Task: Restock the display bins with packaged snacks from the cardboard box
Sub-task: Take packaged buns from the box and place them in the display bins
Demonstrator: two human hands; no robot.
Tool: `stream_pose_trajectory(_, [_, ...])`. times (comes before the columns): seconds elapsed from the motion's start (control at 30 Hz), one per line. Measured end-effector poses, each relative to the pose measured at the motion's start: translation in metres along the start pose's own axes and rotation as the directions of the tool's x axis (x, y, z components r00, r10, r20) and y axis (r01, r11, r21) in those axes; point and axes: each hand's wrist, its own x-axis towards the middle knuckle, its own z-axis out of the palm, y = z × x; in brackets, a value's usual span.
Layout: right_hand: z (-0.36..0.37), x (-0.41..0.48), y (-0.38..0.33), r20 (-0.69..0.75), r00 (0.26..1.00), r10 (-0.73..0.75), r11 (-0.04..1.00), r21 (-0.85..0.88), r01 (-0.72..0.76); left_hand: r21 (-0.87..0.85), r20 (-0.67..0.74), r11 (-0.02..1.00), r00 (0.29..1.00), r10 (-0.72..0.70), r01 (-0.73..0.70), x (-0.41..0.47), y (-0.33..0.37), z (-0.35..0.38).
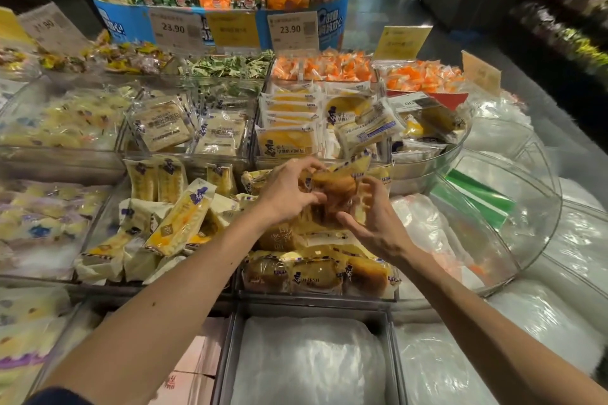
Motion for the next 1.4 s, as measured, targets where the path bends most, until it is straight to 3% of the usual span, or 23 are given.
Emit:
stream_pose_trajectory(0.13, [0.019, -0.003, 0.014, 0.056, 0.998, 0.032, 0.999, -0.045, -0.030, 0.244, 0.164, 0.968, 0.986, 0.012, -0.052, -0.009, -0.018, 0.013])
stream_pose_trajectory(0.27, [0.038, 0.005, 0.014, 0.089, 0.992, 0.088, 0.995, -0.057, -0.083, 0.505, 0.168, 0.857, 0.986, 0.020, -0.104, -0.006, -0.033, 0.010])
stream_pose_trajectory(0.47, [0.054, 0.009, 0.020, 0.144, 0.978, 0.149, 0.984, -0.121, -0.132, 0.688, 0.211, 0.706, 0.977, 0.021, -0.164, -0.013, -0.043, 0.026])
stream_pose_trajectory(0.7, [0.027, 0.003, 0.025, 0.303, 0.943, 0.139, 0.959, -0.279, -0.052, 0.706, 0.162, 0.706, 0.983, -0.084, -0.056, -0.025, -0.034, 0.026])
stream_pose_trajectory(0.87, [-0.005, -0.021, 0.011, 0.288, 0.958, 0.000, 0.951, -0.295, 0.089, 0.481, -0.020, 0.871, 0.994, -0.104, 0.101, -0.053, -0.001, 0.016])
stream_pose_trajectory(1.0, [-0.048, -0.073, -0.010, 0.187, 0.974, -0.127, 0.925, -0.332, 0.184, 0.283, -0.064, 0.956, 0.997, -0.054, 0.070, -0.087, 0.051, 0.003])
stream_pose_trajectory(1.17, [-0.110, -0.207, -0.001, -0.088, 0.991, -0.099, 0.941, -0.333, 0.065, 0.309, 0.116, 0.921, 0.971, 0.210, -0.236, -0.135, 0.147, 0.031])
stream_pose_trajectory(1.27, [-0.132, -0.312, 0.019, -0.298, 0.954, 0.025, 0.938, -0.323, -0.126, 0.237, 0.277, 0.857, 0.877, 0.392, -0.457, -0.172, 0.202, 0.074])
stream_pose_trajectory(1.4, [-0.148, -0.459, 0.041, -0.506, 0.811, 0.293, 0.868, -0.214, -0.448, 0.015, 0.444, 0.755, 0.681, 0.582, -0.655, -0.228, 0.267, 0.159])
